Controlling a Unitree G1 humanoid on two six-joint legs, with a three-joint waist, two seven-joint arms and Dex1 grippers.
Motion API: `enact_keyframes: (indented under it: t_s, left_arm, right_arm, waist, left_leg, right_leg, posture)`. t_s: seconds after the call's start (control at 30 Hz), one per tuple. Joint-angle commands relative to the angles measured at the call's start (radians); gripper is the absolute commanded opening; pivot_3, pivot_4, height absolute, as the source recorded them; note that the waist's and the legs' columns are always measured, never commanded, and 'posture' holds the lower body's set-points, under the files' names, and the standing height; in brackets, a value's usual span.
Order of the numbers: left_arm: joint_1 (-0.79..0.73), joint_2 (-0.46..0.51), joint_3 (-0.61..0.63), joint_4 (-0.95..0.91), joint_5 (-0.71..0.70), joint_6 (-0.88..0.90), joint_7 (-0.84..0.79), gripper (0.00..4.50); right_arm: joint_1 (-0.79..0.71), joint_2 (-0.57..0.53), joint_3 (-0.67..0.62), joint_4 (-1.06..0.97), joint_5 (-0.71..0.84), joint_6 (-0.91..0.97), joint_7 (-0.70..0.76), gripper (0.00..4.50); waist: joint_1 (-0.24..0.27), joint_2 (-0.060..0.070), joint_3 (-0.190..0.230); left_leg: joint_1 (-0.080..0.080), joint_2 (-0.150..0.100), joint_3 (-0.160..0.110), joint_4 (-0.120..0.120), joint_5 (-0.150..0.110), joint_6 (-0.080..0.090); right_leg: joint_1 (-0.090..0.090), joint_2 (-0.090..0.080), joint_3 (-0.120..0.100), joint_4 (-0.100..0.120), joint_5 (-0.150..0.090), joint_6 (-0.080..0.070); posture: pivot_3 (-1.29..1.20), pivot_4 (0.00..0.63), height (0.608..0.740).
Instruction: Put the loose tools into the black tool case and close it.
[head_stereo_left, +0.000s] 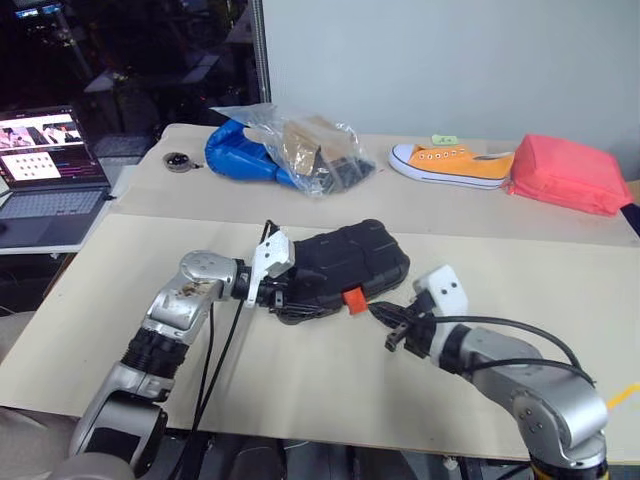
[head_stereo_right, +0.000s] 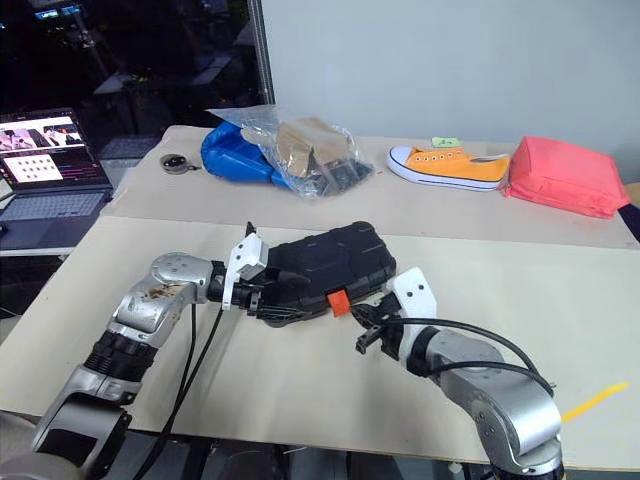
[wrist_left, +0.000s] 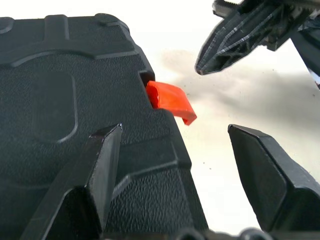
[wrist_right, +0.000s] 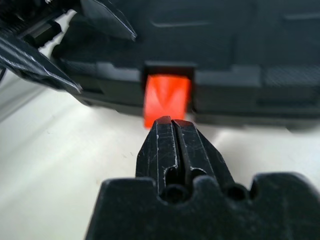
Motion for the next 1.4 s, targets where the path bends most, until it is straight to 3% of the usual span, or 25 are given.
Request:
enact_keyframes:
  t_s: [0.03, 0.4, 1.4]
  left_arm:
    - [0.024, 0.020, -0.015, -0.009, 0.019, 0.015, 0.001, 3.63]
    - [0.051, 0.027, -0.012, -0.051, 0.009, 0.042, 0.027, 3.63]
    - [0.075, 0.024, -0.025, -0.054, 0.005, 0.048, 0.050, 3.63]
  right_arm:
    - [-0.040, 0.009, 0.031, 0.019, -0.005, 0.014, -0.020, 0.01]
    - [-0.145, 0.060, 0.149, 0.179, -0.097, -0.046, -0.047, 0.01]
    - [-0.240, 0.024, 0.062, 0.112, -0.044, 0.057, -0.019, 0.01]
  waist:
    - [0.000, 0.000, 0.000]
    - [-0.002, 0.000, 0.000]
    - [-0.004, 0.000, 0.000]
  left_leg:
    - [0.000, 0.000, 0.000, 0.000, 0.000, 0.000]
    - [0.000, 0.000, 0.000, 0.000, 0.000, 0.000]
    - [0.001, 0.000, 0.000, 0.000, 0.000, 0.000]
  right_leg:
    - [0.000, 0.000, 0.000, 0.000, 0.000, -0.001]
    - [0.000, 0.000, 0.000, 0.000, 0.001, -0.001]
    - [0.000, 0.000, 0.000, 0.001, 0.001, -0.001]
  posture:
    - [0.00, 0.150, 0.740]
    - [0.00, 0.150, 0.740]
    - [0.00, 0.150, 0.740]
